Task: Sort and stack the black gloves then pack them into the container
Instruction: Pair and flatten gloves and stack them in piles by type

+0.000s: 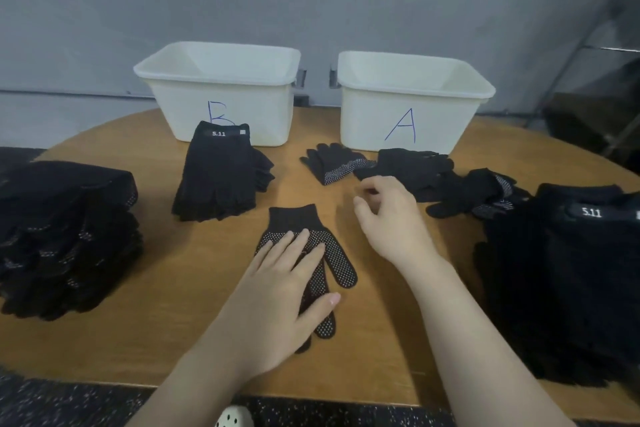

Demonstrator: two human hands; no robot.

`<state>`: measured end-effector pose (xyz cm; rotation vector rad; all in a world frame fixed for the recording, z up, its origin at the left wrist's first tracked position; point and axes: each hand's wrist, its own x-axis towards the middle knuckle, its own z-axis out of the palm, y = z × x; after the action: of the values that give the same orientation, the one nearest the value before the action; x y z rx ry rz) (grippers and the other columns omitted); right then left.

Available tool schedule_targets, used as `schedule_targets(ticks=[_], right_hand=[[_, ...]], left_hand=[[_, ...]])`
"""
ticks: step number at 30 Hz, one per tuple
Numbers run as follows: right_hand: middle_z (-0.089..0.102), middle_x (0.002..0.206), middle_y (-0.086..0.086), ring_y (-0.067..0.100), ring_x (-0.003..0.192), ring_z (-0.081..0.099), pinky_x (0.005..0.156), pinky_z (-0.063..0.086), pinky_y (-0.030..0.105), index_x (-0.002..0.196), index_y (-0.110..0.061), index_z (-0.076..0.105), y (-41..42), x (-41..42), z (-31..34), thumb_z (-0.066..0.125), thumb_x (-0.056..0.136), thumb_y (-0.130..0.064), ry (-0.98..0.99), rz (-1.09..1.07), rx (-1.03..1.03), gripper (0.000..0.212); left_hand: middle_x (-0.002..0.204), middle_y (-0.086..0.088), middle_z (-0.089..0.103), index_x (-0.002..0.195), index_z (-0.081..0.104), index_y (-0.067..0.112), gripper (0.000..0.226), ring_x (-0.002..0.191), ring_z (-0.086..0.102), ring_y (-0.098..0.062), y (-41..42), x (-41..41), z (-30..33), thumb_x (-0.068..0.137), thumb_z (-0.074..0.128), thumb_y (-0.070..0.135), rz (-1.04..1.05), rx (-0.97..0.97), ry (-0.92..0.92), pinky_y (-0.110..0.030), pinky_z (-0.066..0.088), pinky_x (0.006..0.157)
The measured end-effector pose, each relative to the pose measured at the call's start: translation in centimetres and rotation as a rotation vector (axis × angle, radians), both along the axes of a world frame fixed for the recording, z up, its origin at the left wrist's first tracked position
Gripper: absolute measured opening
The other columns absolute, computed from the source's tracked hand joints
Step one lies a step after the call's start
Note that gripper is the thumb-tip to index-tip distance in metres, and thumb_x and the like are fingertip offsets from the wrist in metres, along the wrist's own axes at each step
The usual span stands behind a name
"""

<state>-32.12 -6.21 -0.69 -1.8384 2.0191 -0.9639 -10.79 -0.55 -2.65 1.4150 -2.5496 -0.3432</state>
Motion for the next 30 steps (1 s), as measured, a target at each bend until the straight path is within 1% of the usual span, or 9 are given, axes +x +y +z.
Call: schedule_targets(ticks=[5, 8, 11, 14, 20, 22, 26, 28, 30], right_hand=[[0.054, 0.147, 0.005, 0.025, 0.136, 0.047, 0.109, 0.037, 0.038, 0.140, -0.010, 0.060, -5.0, 1.5, 0.8, 0.060, 0.098, -0.014, 0.292, 0.118, 0.011, 0.042], [0.048, 0.156, 0.005, 0.028, 0.143, 0.039, 0.113, 0.032, 0.043, 0.145, -0.012, 0.056, -7.8, 2.0, 0.5, 0.059, 0.100, -0.021, 0.427, 0.085, 0.089, 0.046], [0.060, 0.143, 0.003, 0.029, 0.133, 0.050, 0.110, 0.032, 0.044, 0.136, -0.016, 0.064, -9.3, 1.9, 0.1, 0.058, 0.103, -0.031, 0.385, 0.022, 0.137, 0.037], [0.068, 0.126, 0.002, 0.028, 0.118, 0.058, 0.100, 0.032, 0.041, 0.117, -0.019, 0.073, -9.4, 1.8, 0.2, 0.056, 0.103, -0.027, 0.382, -0.011, 0.103, 0.023], [0.073, 0.084, 0.002, 0.032, 0.085, 0.066, 0.084, 0.044, 0.040, 0.093, -0.020, 0.073, -6.6, 3.4, 1.3, 0.059, 0.101, -0.026, 0.217, -0.051, -0.081, 0.018], [0.073, 0.083, 0.002, 0.032, 0.083, 0.067, 0.080, 0.047, 0.040, 0.093, -0.018, 0.073, -4.8, 4.1, 1.8, 0.060, 0.101, -0.026, 0.188, -0.040, -0.160, 0.017], [0.077, 0.092, -0.007, 0.012, 0.088, 0.070, 0.084, 0.054, 0.032, 0.100, -0.021, 0.077, -1.1, 4.9, 4.3, 0.063, 0.100, -0.025, -0.077, -0.040, -0.240, 0.014], [0.073, 0.085, -0.016, -0.004, 0.083, 0.068, 0.081, 0.054, 0.020, 0.095, -0.022, 0.076, 1.3, 5.3, 5.6, 0.065, 0.099, -0.019, -0.226, -0.013, -0.285, 0.012], [0.073, 0.088, -0.019, -0.009, 0.084, 0.067, 0.080, 0.049, 0.009, 0.097, -0.019, 0.077, 3.9, 5.8, 6.4, 0.066, 0.099, -0.015, -0.342, 0.029, -0.307, 0.012]], left_hand=[[0.166, 0.018, 0.022, 0.157, 0.034, 0.038, 0.063, 0.154, 0.001, 0.003, -1.2, 0.7, 0.8, 0.102, 0.021, 0.065, 0.001, -0.103, 0.132, -0.020, -0.014, 0.123], [0.164, 0.018, 0.030, 0.154, 0.041, 0.037, 0.051, 0.153, 0.009, 0.004, -1.7, 1.9, 0.9, 0.106, 0.037, 0.052, 0.035, -0.091, 0.190, -0.012, -0.011, 0.118], [0.162, 0.021, 0.031, 0.152, 0.044, 0.037, 0.049, 0.151, 0.014, 0.004, -1.7, 3.0, 0.4, 0.105, 0.042, 0.049, 0.039, -0.077, 0.196, -0.010, -0.006, 0.116], [0.155, 0.023, 0.040, 0.149, 0.049, 0.037, 0.045, 0.144, 0.027, 0.005, -1.2, 3.8, 0.4, 0.105, 0.044, 0.047, 0.047, -0.055, 0.210, -0.013, 0.011, 0.116], [0.141, 0.026, 0.048, 0.145, 0.053, 0.037, 0.042, 0.133, 0.036, 0.004, 0.1, 4.3, 0.6, 0.105, 0.045, 0.045, 0.065, -0.063, 0.226, -0.022, 0.027, 0.117], [0.136, 0.027, 0.050, 0.145, 0.052, 0.036, 0.042, 0.129, 0.038, 0.005, 0.4, 4.4, 0.7, 0.104, 0.046, 0.044, 0.076, -0.066, 0.244, -0.024, 0.031, 0.117], [0.127, 0.026, 0.051, 0.144, 0.052, 0.035, 0.042, 0.122, 0.042, 0.001, 1.1, 4.6, 0.8, 0.103, 0.048, 0.042, 0.133, -0.092, 0.283, -0.029, 0.035, 0.114], [0.124, 0.022, 0.054, 0.140, 0.055, 0.032, 0.039, 0.117, 0.046, -0.004, 1.5, 4.6, 1.1, 0.102, 0.051, 0.038, 0.196, -0.139, 0.316, -0.031, 0.039, 0.110], [0.121, 0.019, 0.057, 0.135, 0.059, 0.029, 0.036, 0.114, 0.049, -0.006, 1.8, 4.7, 1.5, 0.100, 0.053, 0.035, 0.254, -0.184, 0.373, -0.035, 0.043, 0.107]])
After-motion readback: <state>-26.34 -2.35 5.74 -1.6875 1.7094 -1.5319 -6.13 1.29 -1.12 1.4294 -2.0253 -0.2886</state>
